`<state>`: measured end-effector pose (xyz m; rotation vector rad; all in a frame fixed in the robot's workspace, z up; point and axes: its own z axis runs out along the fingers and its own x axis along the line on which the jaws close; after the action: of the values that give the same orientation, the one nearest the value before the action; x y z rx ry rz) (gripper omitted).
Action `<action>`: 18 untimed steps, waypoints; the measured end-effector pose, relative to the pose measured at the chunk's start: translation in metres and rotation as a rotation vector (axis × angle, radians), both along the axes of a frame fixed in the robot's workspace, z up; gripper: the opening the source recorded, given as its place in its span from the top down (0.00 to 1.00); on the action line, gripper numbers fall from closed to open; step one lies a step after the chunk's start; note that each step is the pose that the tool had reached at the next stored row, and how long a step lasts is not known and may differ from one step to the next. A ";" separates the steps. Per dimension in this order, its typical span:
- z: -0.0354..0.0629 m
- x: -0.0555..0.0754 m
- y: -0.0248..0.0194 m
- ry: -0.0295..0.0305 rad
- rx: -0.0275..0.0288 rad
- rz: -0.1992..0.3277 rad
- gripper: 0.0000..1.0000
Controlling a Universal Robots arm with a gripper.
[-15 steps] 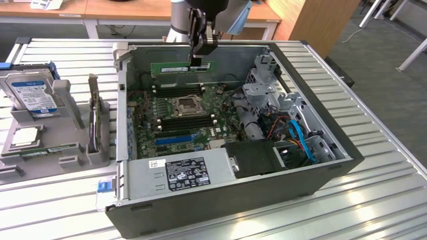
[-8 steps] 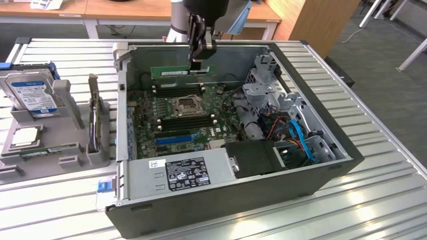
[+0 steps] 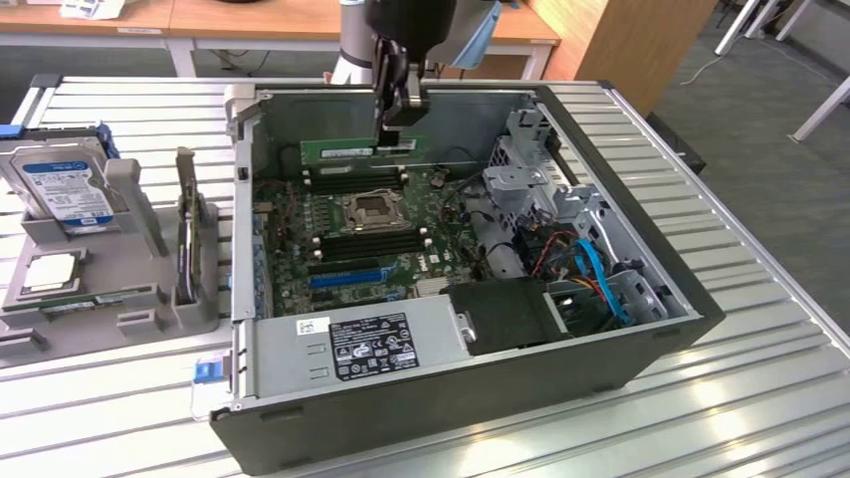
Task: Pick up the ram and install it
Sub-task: 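Pick up the ram and move it above insertion slot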
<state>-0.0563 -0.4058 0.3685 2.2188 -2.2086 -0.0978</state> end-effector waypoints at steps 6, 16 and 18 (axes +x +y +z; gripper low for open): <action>-0.0059 0.000 0.0000 0.0001 0.0000 0.000 0.89; -0.0149 0.000 0.0000 0.0000 -0.0001 0.000 0.89; -0.0149 0.000 0.0000 0.0002 -0.0002 0.000 0.89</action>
<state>-0.0563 -0.4058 0.3536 2.2187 -2.2084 -0.0977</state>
